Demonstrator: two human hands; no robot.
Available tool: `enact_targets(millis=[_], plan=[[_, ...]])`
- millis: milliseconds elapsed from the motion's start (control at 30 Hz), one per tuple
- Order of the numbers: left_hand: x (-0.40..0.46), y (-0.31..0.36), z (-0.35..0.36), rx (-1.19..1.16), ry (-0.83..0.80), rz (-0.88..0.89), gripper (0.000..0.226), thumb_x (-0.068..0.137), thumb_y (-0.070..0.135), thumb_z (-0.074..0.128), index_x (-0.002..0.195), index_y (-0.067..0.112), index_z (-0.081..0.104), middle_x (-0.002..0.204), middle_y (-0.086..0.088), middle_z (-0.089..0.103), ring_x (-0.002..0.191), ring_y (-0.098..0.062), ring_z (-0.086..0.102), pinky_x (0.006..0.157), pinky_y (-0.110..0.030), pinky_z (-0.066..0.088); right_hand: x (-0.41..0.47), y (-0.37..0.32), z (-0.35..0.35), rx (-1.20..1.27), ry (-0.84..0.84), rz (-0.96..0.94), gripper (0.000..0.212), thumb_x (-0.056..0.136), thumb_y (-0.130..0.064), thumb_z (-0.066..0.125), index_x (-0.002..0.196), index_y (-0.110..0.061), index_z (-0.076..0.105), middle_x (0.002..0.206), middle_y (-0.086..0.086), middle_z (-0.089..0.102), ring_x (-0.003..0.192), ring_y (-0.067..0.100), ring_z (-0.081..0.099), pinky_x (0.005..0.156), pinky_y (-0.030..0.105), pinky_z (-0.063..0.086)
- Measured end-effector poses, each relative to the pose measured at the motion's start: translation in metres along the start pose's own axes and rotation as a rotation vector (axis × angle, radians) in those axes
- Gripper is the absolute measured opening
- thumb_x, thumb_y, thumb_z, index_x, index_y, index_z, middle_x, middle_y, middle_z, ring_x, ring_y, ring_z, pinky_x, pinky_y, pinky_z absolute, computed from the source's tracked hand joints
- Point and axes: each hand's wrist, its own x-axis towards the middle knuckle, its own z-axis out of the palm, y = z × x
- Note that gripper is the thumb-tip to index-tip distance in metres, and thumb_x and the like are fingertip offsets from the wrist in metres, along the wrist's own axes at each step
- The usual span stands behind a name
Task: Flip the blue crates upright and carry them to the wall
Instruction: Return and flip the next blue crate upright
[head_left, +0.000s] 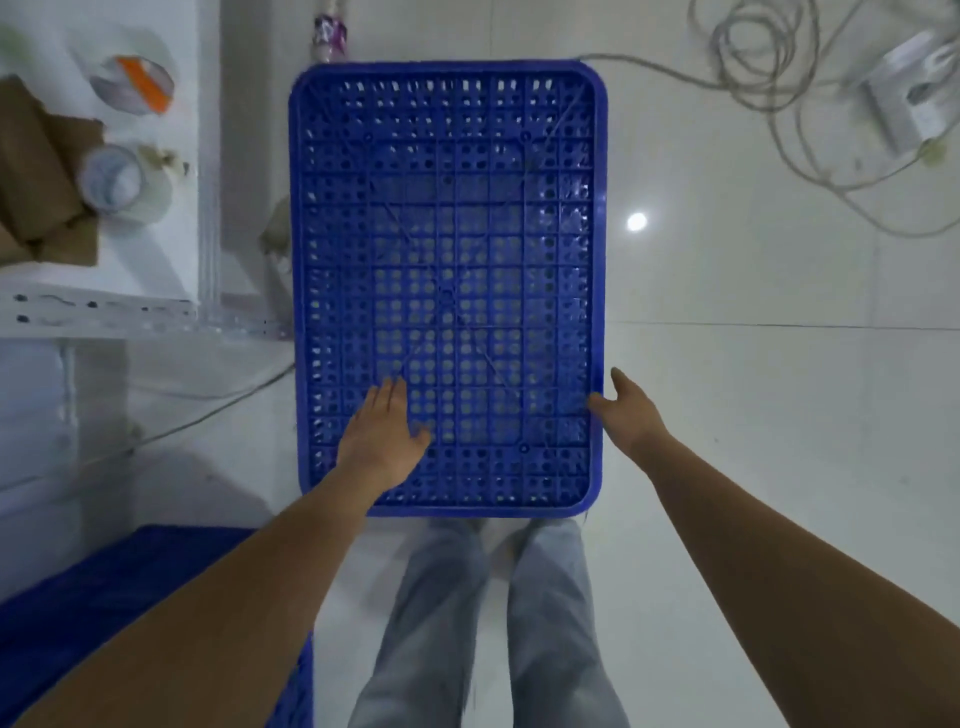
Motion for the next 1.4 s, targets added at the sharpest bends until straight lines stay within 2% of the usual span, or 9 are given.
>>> enact_targets(millis=[100, 300, 433, 533, 633, 767, 933, 1100, 1400], plan=[[0.015, 0.004, 0.011, -0.003, 0.027, 0.0, 0.075, 0.099, 0.041, 0.039, 0.155, 0.011, -0.003, 0.163, -0.004, -0.006, 0.151, -0.02, -0.002, 0.122, -0.037, 0.011, 0.04, 0.003, 0.004, 0.182, 0.019, 0.021, 0.063, 0.095, -0.029, 0.048, 0.151, -0.013, 0.024, 0.155, 0.006, 0.033, 0.137, 0.029, 0.039, 0.112, 0.039, 0.035], [0.044, 0.014, 0.018, -0.073, 0.095, 0.022, 0.076, 0.098, 0.04, 0.041, 0.155, 0.019, -0.004, 0.162, 0.001, -0.014, 0.15, -0.021, 0.013, 0.114, -0.042, 0.032, 0.094, -0.017, 0.007, 0.509, 0.043, -0.006, 0.036, 0.095, -0.025, 0.052, 0.127, -0.007, 0.052, 0.115, 0.015, 0.061, 0.092, 0.026, 0.057, 0.075, 0.036, 0.053], [0.052, 0.019, 0.008, -0.157, 0.072, -0.005, 0.073, 0.098, 0.039, 0.04, 0.155, 0.022, -0.004, 0.162, 0.003, -0.016, 0.148, -0.022, 0.02, 0.107, -0.042, 0.041, 0.098, -0.025, 0.004, 0.59, 0.041, -0.003, 0.022, 0.093, -0.019, 0.057, 0.112, -0.008, 0.056, 0.124, 0.029, 0.058, 0.081, 0.026, 0.056, 0.085, 0.053, 0.053], [0.048, 0.021, -0.003, -0.223, 0.028, -0.038, 0.073, 0.099, 0.037, 0.041, 0.155, 0.024, -0.003, 0.162, 0.005, -0.015, 0.145, -0.022, 0.027, 0.1, -0.038, 0.047, 0.092, -0.029, -0.003, 0.517, 0.039, -0.052, 0.022, 0.094, -0.014, 0.055, 0.114, -0.007, 0.053, 0.119, 0.029, 0.058, 0.08, 0.027, 0.056, 0.081, 0.049, 0.054], [0.04, 0.024, -0.014, -0.316, 0.015, -0.068, 0.071, 0.1, 0.036, 0.04, 0.155, 0.023, -0.001, 0.163, 0.005, -0.009, 0.149, -0.02, 0.016, 0.105, -0.032, 0.038, 0.079, -0.033, -0.002, 0.413, 0.025, -0.069, 0.025, 0.093, -0.012, 0.054, 0.118, -0.007, 0.049, 0.11, 0.014, 0.059, 0.09, 0.029, 0.057, 0.091, 0.048, 0.051], [0.025, 0.036, -0.022, -0.543, 0.016, -0.056, 0.069, 0.1, 0.032, 0.043, 0.155, 0.024, 0.003, 0.163, 0.006, -0.001, 0.149, -0.02, 0.015, 0.11, -0.032, 0.031, 0.056, -0.038, 0.011, 0.363, 0.031, -0.097, 0.012, 0.092, -0.013, 0.054, 0.104, -0.012, 0.05, 0.106, 0.021, 0.062, 0.081, 0.029, 0.058, 0.08, 0.047, 0.053], [0.008, 0.055, -0.028, -0.665, 0.039, -0.027, 0.071, 0.097, 0.039, 0.046, 0.155, 0.026, 0.006, 0.163, 0.005, -0.004, 0.149, -0.019, 0.014, 0.111, -0.033, 0.029, 0.029, -0.057, 0.025, 0.255, 0.064, -0.13, 0.041, 0.092, -0.025, 0.054, 0.128, -0.006, 0.05, 0.119, 0.012, 0.062, 0.101, 0.031, 0.062, 0.089, 0.046, 0.053], [-0.015, 0.07, -0.021, -0.477, 0.079, 0.019, 0.085, 0.092, 0.052, 0.047, 0.155, 0.024, -0.003, 0.161, 0.007, -0.015, 0.149, -0.021, -0.015, 0.115, -0.036, 0.024, 0.0, -0.082, 0.04, 0.175, 0.12, -0.182, 0.019, 0.09, -0.021, 0.055, 0.081, -0.01, 0.043, 0.076, 0.006, 0.055, 0.072, 0.026, 0.053, 0.064, 0.037, 0.044], [-0.058, 0.074, -0.007, -0.311, 0.23, 0.08, 0.12, 0.065, 0.083, 0.046, 0.154, 0.024, -0.008, 0.161, 0.0, -0.019, 0.149, -0.019, -0.015, 0.12, -0.043, 0.004, -0.037, -0.115, 0.039, 0.052, 0.241, -0.273, 0.038, 0.089, -0.021, 0.056, 0.064, -0.022, 0.027, 0.059, -0.003, 0.04, 0.047, 0.013, 0.034, 0.043, 0.025, 0.028]])
